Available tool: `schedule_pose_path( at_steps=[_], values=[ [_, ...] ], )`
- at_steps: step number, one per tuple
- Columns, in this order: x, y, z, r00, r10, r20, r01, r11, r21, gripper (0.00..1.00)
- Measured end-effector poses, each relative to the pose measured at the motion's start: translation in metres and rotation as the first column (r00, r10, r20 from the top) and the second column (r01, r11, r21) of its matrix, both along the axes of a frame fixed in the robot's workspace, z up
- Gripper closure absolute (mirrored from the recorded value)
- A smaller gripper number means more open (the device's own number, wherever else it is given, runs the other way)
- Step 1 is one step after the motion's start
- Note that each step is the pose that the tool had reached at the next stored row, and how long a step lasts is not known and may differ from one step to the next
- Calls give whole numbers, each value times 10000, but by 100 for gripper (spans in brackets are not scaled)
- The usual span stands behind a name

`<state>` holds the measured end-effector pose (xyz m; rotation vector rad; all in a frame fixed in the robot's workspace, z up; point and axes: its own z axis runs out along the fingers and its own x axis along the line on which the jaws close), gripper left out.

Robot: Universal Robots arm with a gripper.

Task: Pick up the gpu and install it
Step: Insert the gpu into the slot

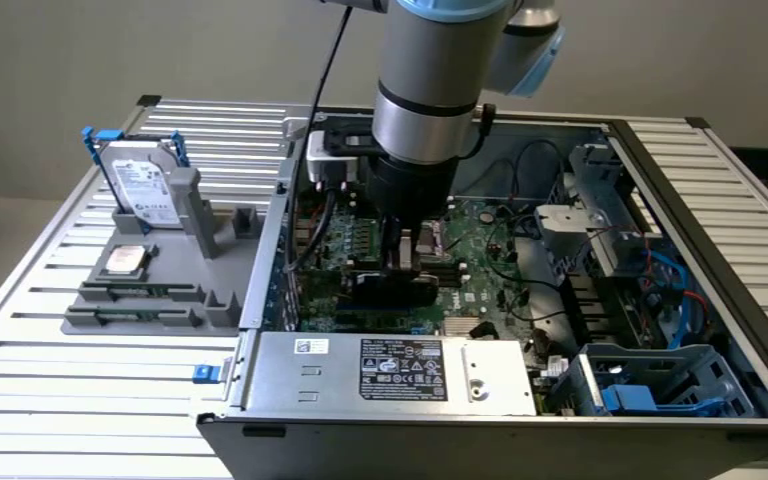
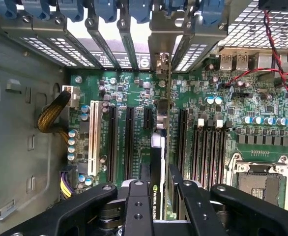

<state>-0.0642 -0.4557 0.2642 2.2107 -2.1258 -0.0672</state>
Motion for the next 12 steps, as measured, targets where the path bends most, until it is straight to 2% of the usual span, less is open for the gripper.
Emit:
schedule_pose_path(
  at_steps=[4, 12],
  values=[
    [0, 25, -1, 10000, 0, 0, 0, 10000, -37, 74],
    [-10, 26, 0, 10000, 0, 0, 0, 10000, -61, 74]
  ],
)
